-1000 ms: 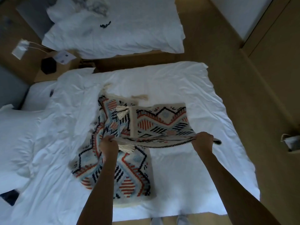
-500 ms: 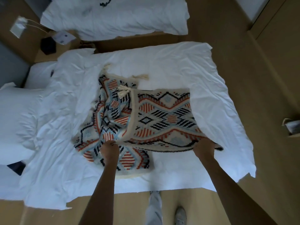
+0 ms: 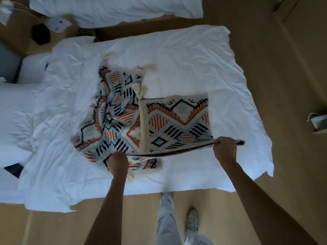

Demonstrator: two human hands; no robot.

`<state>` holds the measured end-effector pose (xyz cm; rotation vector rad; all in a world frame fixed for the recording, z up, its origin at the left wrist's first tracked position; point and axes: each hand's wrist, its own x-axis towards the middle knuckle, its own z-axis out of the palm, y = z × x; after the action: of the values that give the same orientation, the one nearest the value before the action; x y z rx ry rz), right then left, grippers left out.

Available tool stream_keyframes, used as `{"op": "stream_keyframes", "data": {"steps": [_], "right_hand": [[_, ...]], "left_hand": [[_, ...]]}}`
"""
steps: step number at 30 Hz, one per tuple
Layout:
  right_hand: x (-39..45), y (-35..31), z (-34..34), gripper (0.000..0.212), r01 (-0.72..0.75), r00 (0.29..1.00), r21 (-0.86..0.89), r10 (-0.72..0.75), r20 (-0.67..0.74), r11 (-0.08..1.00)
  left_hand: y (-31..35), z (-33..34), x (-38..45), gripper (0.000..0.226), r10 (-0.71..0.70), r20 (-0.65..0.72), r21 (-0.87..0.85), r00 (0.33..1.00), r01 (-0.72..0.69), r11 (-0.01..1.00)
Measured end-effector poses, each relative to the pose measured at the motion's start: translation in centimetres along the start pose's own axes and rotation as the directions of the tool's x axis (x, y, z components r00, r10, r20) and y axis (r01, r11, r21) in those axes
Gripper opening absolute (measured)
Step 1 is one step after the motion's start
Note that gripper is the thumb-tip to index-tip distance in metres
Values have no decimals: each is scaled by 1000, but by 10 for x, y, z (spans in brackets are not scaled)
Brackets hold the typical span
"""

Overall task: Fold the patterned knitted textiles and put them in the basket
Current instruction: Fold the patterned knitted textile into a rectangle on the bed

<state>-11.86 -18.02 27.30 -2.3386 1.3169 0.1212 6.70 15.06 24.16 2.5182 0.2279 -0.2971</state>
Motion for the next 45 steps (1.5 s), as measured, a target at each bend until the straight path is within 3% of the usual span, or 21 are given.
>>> {"op": "stream_keyframes", "data": {"steps": [2,3,6,9,16,24,28,30,35,38,41,45], "right_hand": [[28,-12,9,25,53,986,62,-43,-159,997],[39,-19,15,32,62,983,36,-55,-175,997],[60,-35,32,44,-48,996,71,53,-73,996],[66,-45,50,34,-114,992,95,109,59,989],[73,-56,106,32,-206,969,110,187,162,972],[113,-65,170,15,-65,984,46,57,171,997],[154,-53,202,33,-17,989,61,8,145,998],[180,-45,219,44,-22,991,60,14,133,998],[227,-33,244,67,-55,988,101,40,147,993],[238,-18,252,70,-135,984,122,119,132,983],[241,-9,260,74,-197,970,79,182,163,977],[256,-2,251,46,-267,964,158,264,39,951]], "left_hand": [[17,10,29,33,56,15,-52,998,-56,997],[25,16,44,41,94,13,-69,995,-93,993],[44,33,82,50,130,-10,-103,992,-130,986],[56,46,102,47,107,-4,-92,994,-107,990],[32,101,124,44,73,225,8,972,-76,997],[10,168,129,50,146,317,145,937,-200,969],[-2,210,149,65,292,362,318,885,-412,854],[-11,229,158,68,285,376,378,882,-427,821],[-33,255,169,64,130,330,503,935,-291,814],[-46,262,172,62,144,261,511,955,-263,818],[-46,272,178,43,215,165,499,963,-269,823],[-31,279,191,31,228,18,310,974,-222,925]]}}
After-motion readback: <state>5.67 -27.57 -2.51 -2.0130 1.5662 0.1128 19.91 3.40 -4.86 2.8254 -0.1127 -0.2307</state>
